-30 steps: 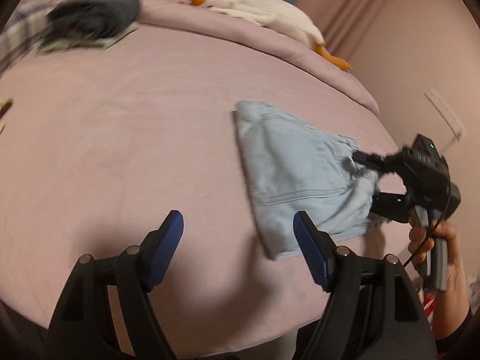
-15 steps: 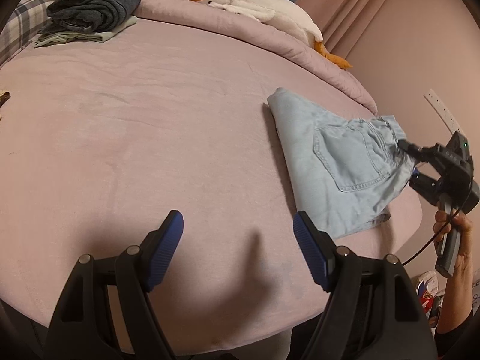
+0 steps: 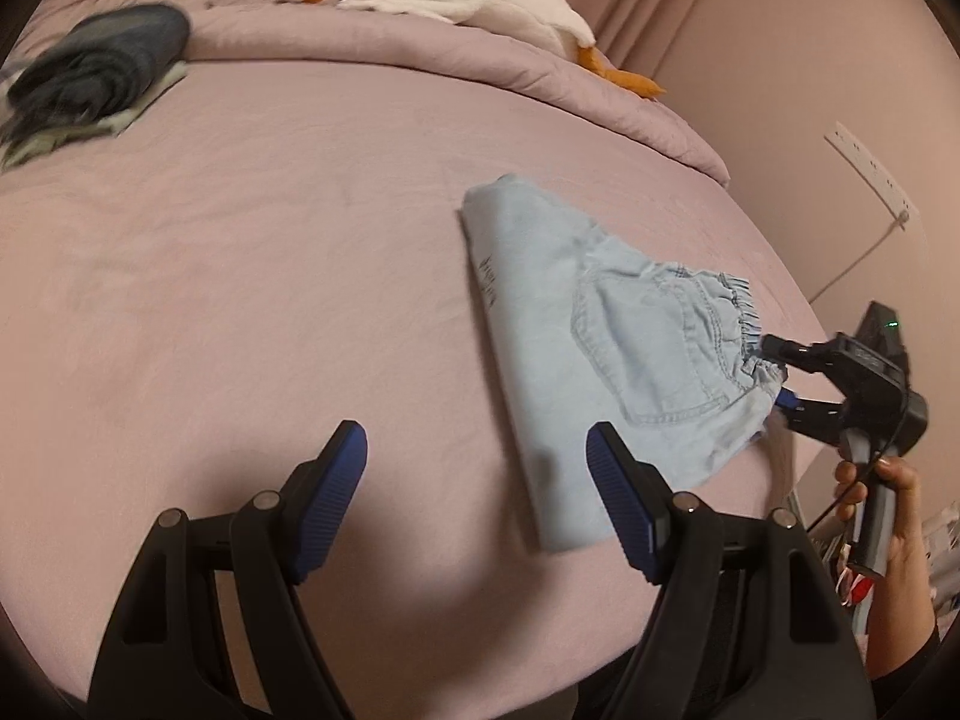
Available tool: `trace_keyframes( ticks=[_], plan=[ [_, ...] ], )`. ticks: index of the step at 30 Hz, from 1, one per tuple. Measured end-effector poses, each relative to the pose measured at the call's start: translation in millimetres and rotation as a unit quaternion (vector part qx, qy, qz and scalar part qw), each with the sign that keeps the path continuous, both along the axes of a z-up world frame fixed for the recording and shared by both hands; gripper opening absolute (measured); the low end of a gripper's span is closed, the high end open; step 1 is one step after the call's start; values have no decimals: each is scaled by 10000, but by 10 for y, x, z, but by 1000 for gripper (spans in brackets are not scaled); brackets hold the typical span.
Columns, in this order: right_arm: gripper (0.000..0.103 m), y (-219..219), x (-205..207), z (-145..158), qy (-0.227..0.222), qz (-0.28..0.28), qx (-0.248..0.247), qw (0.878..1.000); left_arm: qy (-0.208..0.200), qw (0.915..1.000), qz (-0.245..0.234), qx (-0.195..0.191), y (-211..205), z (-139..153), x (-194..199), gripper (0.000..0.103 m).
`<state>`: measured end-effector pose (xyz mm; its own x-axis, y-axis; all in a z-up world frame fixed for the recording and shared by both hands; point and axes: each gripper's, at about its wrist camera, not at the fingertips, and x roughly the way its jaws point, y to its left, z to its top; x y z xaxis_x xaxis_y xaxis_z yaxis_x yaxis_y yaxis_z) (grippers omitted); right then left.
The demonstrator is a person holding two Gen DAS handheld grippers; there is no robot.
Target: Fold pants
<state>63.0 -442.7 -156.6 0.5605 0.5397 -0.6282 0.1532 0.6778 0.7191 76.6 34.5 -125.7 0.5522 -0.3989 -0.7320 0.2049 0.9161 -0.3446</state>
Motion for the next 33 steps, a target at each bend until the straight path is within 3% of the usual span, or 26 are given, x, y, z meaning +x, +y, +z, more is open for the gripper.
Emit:
trace_keyframes(
  ticks=[1,4,5,6,7,8,10,13,14,16,19,21,24,28,31,33],
  plan=[
    [68,-35,-45,102,-80,-92,-347,9993,-28,10000,-39,13,-36,28,41,76],
    [67,-35,-154,347,-577,-50,-855,9947,-194,9996,-203,2,-213,156,250,74],
    [63,48,-177,443,-826,97,-1029,9912,-243,9993,-301,-13,-296,188,333,74],
    [47,148,-181,526,-1032,293,-1189,9871,-248,9987,-442,-41,-418,213,467,74],
    [33,309,-165,601,-1215,611,-1358,9814,-214,9985,-497,-53,-501,216,559,66],
    [30,409,-143,618,-1279,803,-1441,9780,-146,9983,-565,-76,-585,209,668,50],
    [24,723,-73,617,-1300,1333,-1794,9660,79,9972,-738,-43,-775,143,916,34],
    [21,991,-39,516,-1215,1772,-2324,9486,312,9959,-714,468,-964,-73,1223,25],
    [21,1056,-43,445,-1125,1875,-2541,9421,475,9949,-673,582,-978,-190,1327,14],
    [21,1079,-52,269,-883,2009,-2733,9366,785,9941,-558,507,-926,-382,1481,3],
    [18,983,-83,121,-877,1907,-2548,9439,972,9944,-410,-92,-764,-449,1602,4],
    [18,1006,-49,150,-832,1929,-2551,9438,1050,9934,-371,-286,-700,-459,1637,4],
    [18,1040,13,225,-740,2034,-2616,9406,809,9958,-405,-148,-661,-349,1504,3],
    [21,1025,52,424,-1029,1900,-2008,9555,570,9956,-657,-333,-592,-207,1175,5],
    [24,1146,180,478,-1154,1869,-2218,9500,451,9954,-775,-333,-517,-205,861,5],
    [24,1288,312,422,-1132,1959,-2404,9439,469,9963,-715,-126,-423,-317,651,4]
  ],
)
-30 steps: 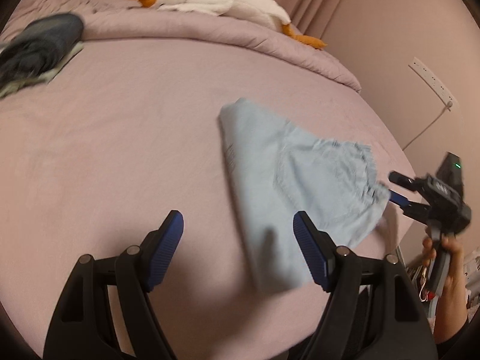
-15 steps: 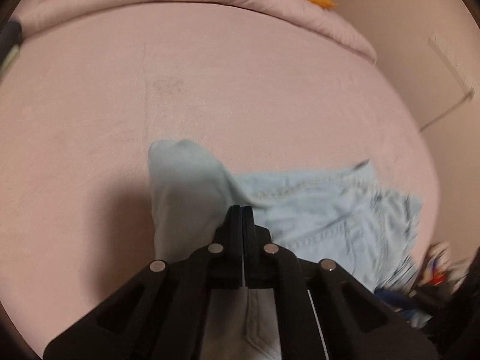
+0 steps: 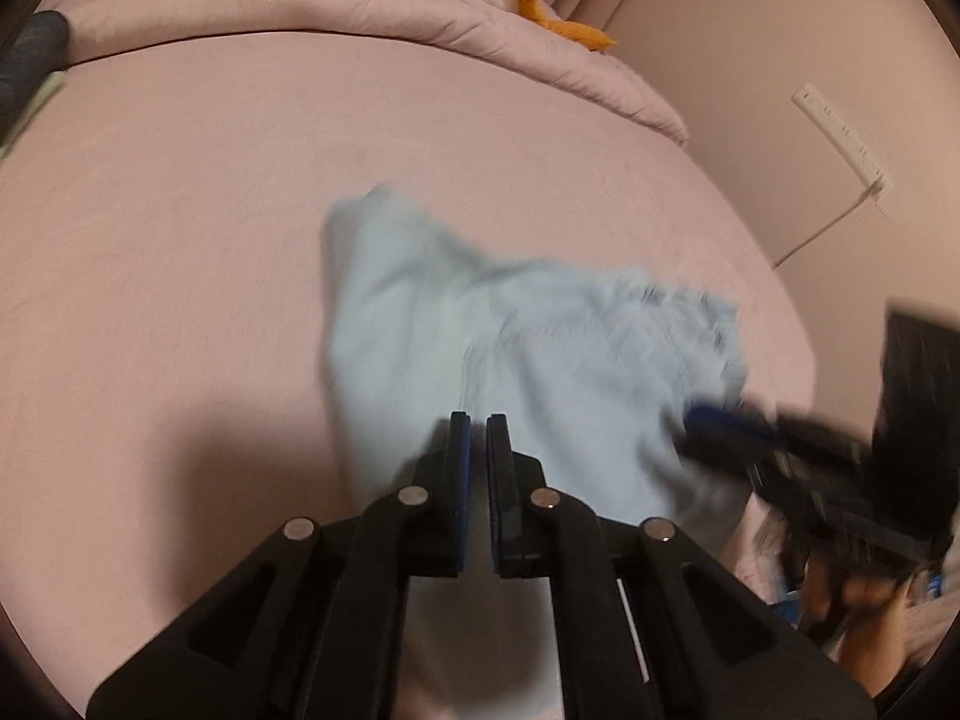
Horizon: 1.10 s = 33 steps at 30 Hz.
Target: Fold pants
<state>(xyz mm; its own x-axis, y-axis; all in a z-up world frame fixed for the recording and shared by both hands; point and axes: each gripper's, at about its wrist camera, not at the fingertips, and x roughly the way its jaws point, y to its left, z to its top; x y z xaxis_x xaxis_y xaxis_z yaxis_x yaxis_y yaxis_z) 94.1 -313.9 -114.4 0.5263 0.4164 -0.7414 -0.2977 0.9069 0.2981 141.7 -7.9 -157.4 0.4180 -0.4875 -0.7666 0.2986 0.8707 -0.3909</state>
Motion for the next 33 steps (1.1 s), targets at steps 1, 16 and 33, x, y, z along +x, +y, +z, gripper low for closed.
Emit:
trace_keyframes(
  ticks=[1,16,33],
  plan=[
    [25,69,81,-93,105,-4,-195,9998,162,9999,-4,-13,30,-84,-58,2],
    [59,333,463,45,363,266,451,9980,295,9916,680,-1064,563,-124,-738,58],
    [13,1390,1382,-371,842,1326,-958,9829,315,9978,302,-489,203,-221,-694,17]
  ],
)
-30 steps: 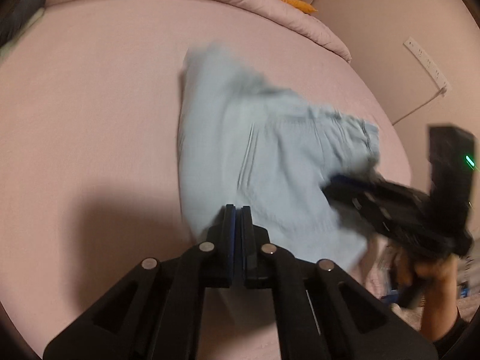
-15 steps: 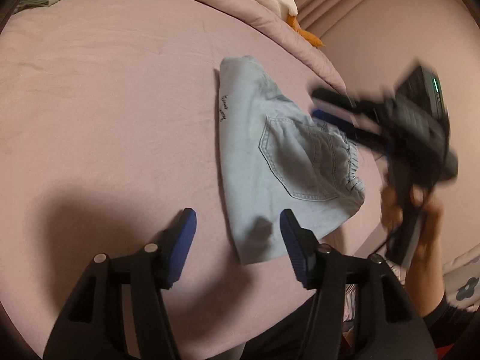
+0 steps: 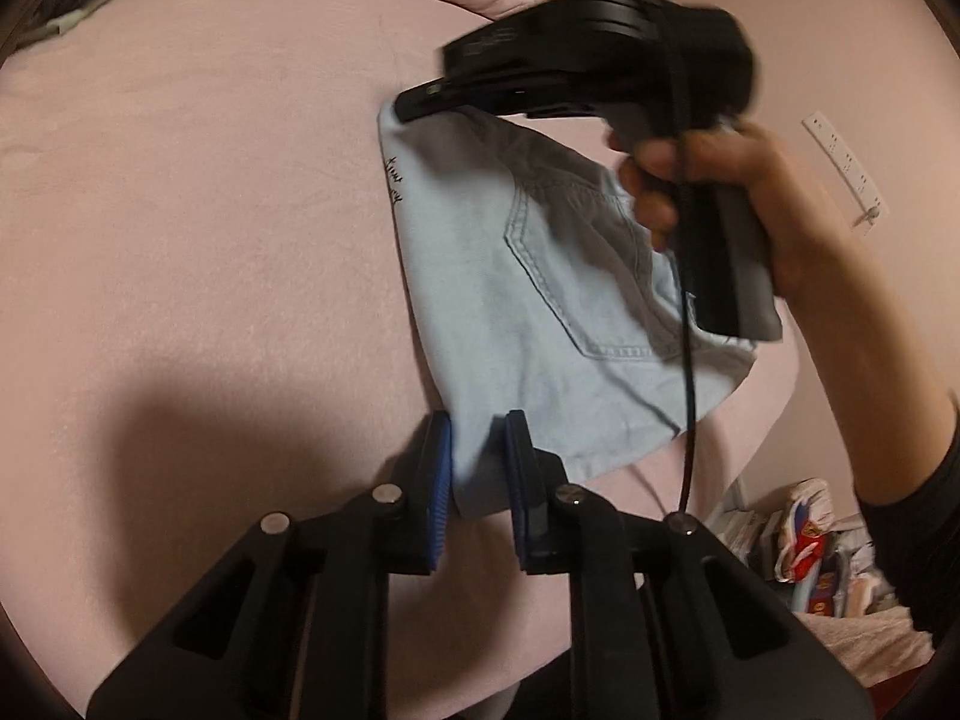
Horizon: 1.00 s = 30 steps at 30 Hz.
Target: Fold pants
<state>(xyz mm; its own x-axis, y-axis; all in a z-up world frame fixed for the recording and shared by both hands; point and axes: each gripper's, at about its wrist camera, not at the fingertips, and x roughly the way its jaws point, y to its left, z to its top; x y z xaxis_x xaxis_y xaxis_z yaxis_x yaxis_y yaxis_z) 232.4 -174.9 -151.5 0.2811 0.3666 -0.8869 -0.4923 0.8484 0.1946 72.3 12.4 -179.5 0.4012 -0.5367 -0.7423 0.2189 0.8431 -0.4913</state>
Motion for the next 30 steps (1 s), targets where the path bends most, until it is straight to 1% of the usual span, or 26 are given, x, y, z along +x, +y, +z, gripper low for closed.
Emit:
trace_keyframes(
  ticks=[2,4,5,6,7,8,10,12,13,14,15,16,17,21,23,24,25,27,28,29,30],
  plan=[
    [13,64,8,-20,-9,-20,-88,10000,6,10000,30,55,-39,6,7,17],
    [13,29,-29,27,-163,-60,10,9998,5,9999,44,122,-72,20,4,20],
    [13,-58,-51,91,-286,-235,167,9992,-20,9998,67,161,-84,28,-14,20],
    [18,-165,-67,148,-300,-439,350,9980,-31,9998,73,208,-101,37,-26,21],
    [26,-281,-107,208,-271,-650,636,9955,-47,9997,78,238,-144,45,-20,21],
    [28,-434,-214,304,-288,-813,1011,9911,-75,9995,85,293,-172,57,-30,21],
    [31,-625,-430,416,-456,-827,1216,9881,-124,9990,103,406,-221,83,-60,23],
    [31,-778,-732,503,-654,-800,1060,9890,-188,9981,148,562,-271,95,-45,27],
    [31,-818,-899,523,-754,-792,941,9895,-234,9975,170,641,-317,102,-74,32],
    [31,-859,-1021,529,-821,-781,876,9897,-276,9968,218,719,-343,120,-89,40],
    [31,-989,-1198,541,-893,-743,784,9901,-309,9962,268,773,-359,140,-115,45],
    [31,-1063,-1278,557,-934,-734,729,9902,-349,9955,325,822,-371,160,-132,56],
    [31,-1116,-1429,545,-1006,-732,642,9902,-387,9950,367,849,-373,173,-144,61],
    [31,-1184,-1736,474,-1188,-574,414,9904,-499,9918,425,1098,-374,208,-192,61],
    [31,-1106,-1834,399,-1201,-468,252,9913,-557,9903,416,1203,-438,236,-220,61],
    [31,-1060,-1863,318,-1064,-344,135,9936,-591,9892,431,1273,-489,250,-243,61],
    [31,-999,-1895,171,-966,-219,-177,9949,-610,9886,441,1301,-337,269,-231,61],
    [31,-939,-1937,84,-1134,-108,-446,9925,-670,9878,442,1335,-290,288,-210,61],
    [31,-929,-1926,112,-1180,-111,-478,9918,-705,9872,445,1360,-268,284,-211,61],
    [31,-946,-1893,152,-1131,-160,-398,9927,-755,9862,449,1405,-268,303,-202,61],
    [31,-998,-1847,209,-1021,-222,-129,9944,-795,9855,448,1433,-273,325,-189,61]
  ],
)
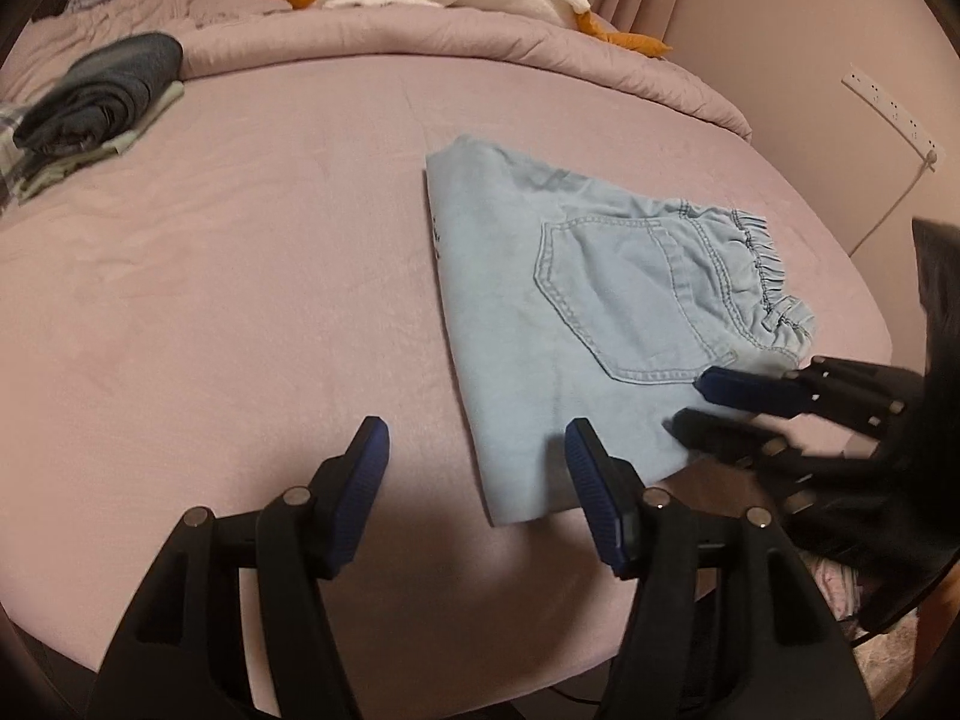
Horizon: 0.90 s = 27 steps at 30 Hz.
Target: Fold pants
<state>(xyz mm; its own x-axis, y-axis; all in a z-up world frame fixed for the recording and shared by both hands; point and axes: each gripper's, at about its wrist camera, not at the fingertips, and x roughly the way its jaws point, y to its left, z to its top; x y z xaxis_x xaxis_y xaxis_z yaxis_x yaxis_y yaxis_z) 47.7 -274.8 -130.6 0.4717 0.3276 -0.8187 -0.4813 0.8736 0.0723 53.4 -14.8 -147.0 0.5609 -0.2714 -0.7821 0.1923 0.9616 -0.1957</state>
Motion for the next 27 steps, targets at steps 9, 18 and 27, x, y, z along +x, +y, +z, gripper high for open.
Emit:
trace_keyframes(
  ticks=[9,18,27],
  plan=[
    [81,-1297,400,287,330,-1621,2300,9590,-4,9997,40,-243,24,78,132,68],
    [81,-1870,772,-194,1335,-2309,3062,9138,118,9995,90,-267,-13,43,362,70],
    [83,-1676,799,-255,1551,-1983,2971,9211,304,9990,49,-323,-43,-70,515,70]
  ],
)
